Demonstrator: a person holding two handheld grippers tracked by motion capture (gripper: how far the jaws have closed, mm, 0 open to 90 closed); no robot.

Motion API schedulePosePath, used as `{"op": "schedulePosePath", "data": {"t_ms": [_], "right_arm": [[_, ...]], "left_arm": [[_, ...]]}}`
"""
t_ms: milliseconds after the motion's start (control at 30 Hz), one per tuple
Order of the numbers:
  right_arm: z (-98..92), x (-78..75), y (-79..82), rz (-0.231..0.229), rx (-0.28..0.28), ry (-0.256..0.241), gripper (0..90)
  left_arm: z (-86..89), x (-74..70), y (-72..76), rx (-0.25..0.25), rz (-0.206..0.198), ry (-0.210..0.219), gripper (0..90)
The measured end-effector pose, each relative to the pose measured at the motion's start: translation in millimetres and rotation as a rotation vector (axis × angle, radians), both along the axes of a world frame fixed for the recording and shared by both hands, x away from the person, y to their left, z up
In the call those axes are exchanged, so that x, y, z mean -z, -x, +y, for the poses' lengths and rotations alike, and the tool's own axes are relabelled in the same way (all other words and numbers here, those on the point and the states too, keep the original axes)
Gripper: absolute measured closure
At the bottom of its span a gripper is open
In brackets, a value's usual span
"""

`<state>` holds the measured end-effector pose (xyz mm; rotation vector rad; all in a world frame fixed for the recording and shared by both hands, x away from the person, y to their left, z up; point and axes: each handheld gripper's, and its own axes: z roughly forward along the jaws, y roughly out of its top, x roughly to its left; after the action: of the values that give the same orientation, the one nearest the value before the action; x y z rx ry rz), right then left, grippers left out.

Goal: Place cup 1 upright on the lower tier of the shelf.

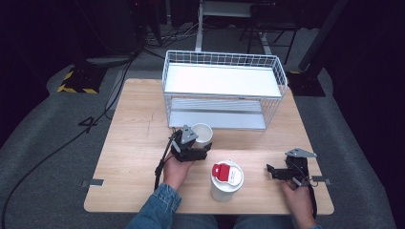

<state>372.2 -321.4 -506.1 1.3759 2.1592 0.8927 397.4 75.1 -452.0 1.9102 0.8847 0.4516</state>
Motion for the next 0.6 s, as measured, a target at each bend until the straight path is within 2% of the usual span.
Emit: {"op": "schedulePosePath", "data": {"t_ms": [100, 233, 300, 433, 600], "right_arm": [[0.1, 0.0, 0.0, 0.0, 0.0, 0.0, 0.5], [-0.1, 0.1, 0.0, 0.0, -0.002, 0.001, 0.5], [0.1, 0.0, 0.0, 0.0, 0.0, 0.0, 0.5], [0.1, 0.0, 0.0, 0.0, 0.0, 0.0, 0.5], [0.1, 0.0, 0.0, 0.0, 0.0, 0.0, 0.5]], "left_arm": [[-2.4, -5.1, -4.5, -0.002, -0.004, 0.015, 21.5], [-6.5, -9.9, -10.6, -0.002, -0.002, 0.007, 21.5], [-8.7, -12.3, -13.2, -0.004, -0.018, 0.006, 21.5], [-13.4, -16.0, -19.5, -0.003, -0.008, 0.003, 21.4], [-18.5, -18.0, -25.3, -0.001, -0.016, 0.006, 21.4]]}}
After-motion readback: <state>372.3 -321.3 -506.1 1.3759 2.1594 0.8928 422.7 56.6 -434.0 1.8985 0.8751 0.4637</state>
